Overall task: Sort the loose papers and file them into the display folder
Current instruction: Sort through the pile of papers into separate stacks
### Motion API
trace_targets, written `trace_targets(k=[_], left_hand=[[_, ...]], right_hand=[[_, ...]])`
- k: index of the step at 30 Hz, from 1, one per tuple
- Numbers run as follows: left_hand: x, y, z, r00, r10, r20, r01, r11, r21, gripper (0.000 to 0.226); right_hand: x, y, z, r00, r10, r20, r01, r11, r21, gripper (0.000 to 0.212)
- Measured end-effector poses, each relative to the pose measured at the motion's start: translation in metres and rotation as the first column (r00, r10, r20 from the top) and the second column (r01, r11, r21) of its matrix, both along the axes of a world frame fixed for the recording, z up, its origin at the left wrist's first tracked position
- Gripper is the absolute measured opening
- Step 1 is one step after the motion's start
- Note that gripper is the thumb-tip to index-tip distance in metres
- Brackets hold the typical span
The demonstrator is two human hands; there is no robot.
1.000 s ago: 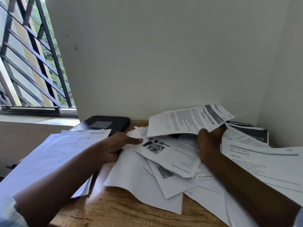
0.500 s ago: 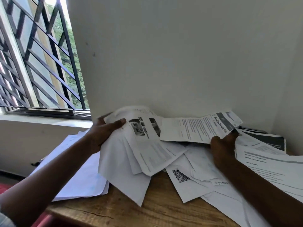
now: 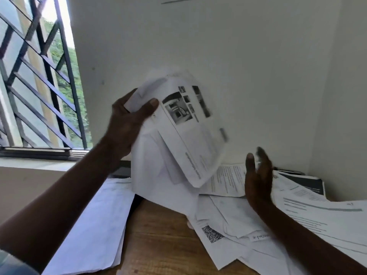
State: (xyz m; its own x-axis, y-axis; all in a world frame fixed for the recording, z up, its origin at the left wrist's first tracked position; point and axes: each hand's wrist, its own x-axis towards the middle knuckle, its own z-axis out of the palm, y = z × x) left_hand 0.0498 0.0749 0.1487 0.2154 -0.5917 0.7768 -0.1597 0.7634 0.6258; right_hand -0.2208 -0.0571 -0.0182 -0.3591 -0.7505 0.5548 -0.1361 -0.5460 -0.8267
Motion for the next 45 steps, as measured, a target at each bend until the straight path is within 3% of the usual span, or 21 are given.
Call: trace_targets(k=[1,3,5,6,8,10,14,16,18,20,23,26,28,32,34,37,40,43,45], left_hand=[[-0.006,-0.01,-0.007,1.0,0.003,-0.01,-0.002,1.0,0.01,0.022],[-0.017,-0.031,-0.027,1.0,0.022,-0.02,-0.021,0.999,0.038,0.016],[-0.024,-0.052,-0.053,1.0,0.026,-0.016,-0.024,0.997,0.077,0.02],[-0.027,-0.061,-0.066,0.999,0.034,0.0,-0.034,0.995,0.099,0.023],[-0.032,-0.074,-0.091,0.999,0.049,0.023,-0.052,0.989,0.14,0.024],[-0.033,-0.085,-0.115,0.999,0.038,0.017,-0.041,0.982,0.185,0.02],[-0.019,-0.102,-0.151,1.0,0.011,-0.028,-0.002,0.954,0.3,0.014],[-0.012,-0.106,-0.157,0.999,-0.014,-0.051,0.032,0.927,0.373,0.014],[-0.009,-0.107,-0.159,0.996,-0.042,-0.074,0.072,0.878,0.473,0.016],[-0.005,-0.108,-0.159,0.988,-0.11,-0.111,0.154,0.789,0.595,0.024],[-0.002,-0.106,-0.158,0.959,-0.227,-0.166,0.276,0.636,0.721,0.043],[-0.005,-0.104,-0.162,0.971,-0.223,-0.092,0.22,0.664,0.714,0.03],[-0.005,-0.104,-0.165,0.967,-0.222,-0.126,0.246,0.678,0.693,0.028],[0.0,-0.103,-0.167,0.956,-0.251,-0.149,0.284,0.682,0.674,0.035],[0.002,-0.103,-0.169,0.958,-0.234,-0.168,0.284,0.674,0.682,0.035],[0.006,-0.105,-0.169,0.967,-0.184,-0.174,0.253,0.686,0.683,0.037],[0.008,-0.106,-0.169,0.971,-0.157,-0.182,0.239,0.698,0.675,0.04],[0.008,-0.106,-0.17,0.968,-0.168,-0.189,0.252,0.696,0.672,0.041],[0.007,-0.106,-0.171,0.967,-0.165,-0.191,0.252,0.695,0.674,0.041]], right_hand=[[-0.002,0.006,0.009,0.959,0.226,0.172,-0.238,0.97,0.055,0.091],[-0.009,0.015,0.027,0.713,0.504,0.487,-0.625,0.772,0.115,0.094],[-0.017,0.017,0.034,0.56,0.58,0.591,-0.765,0.636,0.099,0.074],[-0.018,0.015,0.035,0.56,0.587,0.584,-0.761,0.643,0.084,0.059],[-0.021,0.002,0.03,0.73,0.451,0.514,-0.597,0.786,0.158,0.035],[-0.031,-0.014,0.022,0.867,0.194,0.458,-0.356,0.886,0.297,0.037],[-0.058,-0.026,0.017,0.922,-0.086,0.378,-0.073,0.919,0.387,0.043],[-0.068,-0.03,0.015,0.921,-0.144,0.362,-0.012,0.919,0.395,0.044],[-0.074,-0.033,0.008,0.918,-0.123,0.376,-0.052,0.904,0.424,0.04],[-0.069,-0.033,0.003,0.943,-0.095,0.32,-0.061,0.893,0.445,0.023],[-0.063,-0.031,-0.003,0.959,0.008,0.283,-0.136,0.889,0.437,0.028],[-0.057,-0.027,-0.002,0.962,0.193,0.193,-0.254,0.891,0.376,0.012],[-0.054,-0.027,-0.004,0.963,0.242,0.115,-0.268,0.885,0.382,0.011],[-0.057,-0.038,-0.009,0.983,-0.086,-0.16,0.144,0.907,0.397,0.018],[-0.062,-0.037,-0.007,0.959,-0.212,-0.19,0.267,0.898,0.349,0.023],[-0.081,-0.04,-0.007,0.941,-0.302,-0.152,0.337,0.88,0.334,0.022],[-0.093,-0.041,-0.007,0.92,-0.364,-0.145,0.391,0.843,0.369,0.047],[-0.091,-0.038,-0.005,0.818,-0.482,-0.315,0.568,0.762,0.31,0.075],[-0.085,-0.038,-0.005,0.756,-0.541,-0.368,0.62,0.772,0.14,0.08]])
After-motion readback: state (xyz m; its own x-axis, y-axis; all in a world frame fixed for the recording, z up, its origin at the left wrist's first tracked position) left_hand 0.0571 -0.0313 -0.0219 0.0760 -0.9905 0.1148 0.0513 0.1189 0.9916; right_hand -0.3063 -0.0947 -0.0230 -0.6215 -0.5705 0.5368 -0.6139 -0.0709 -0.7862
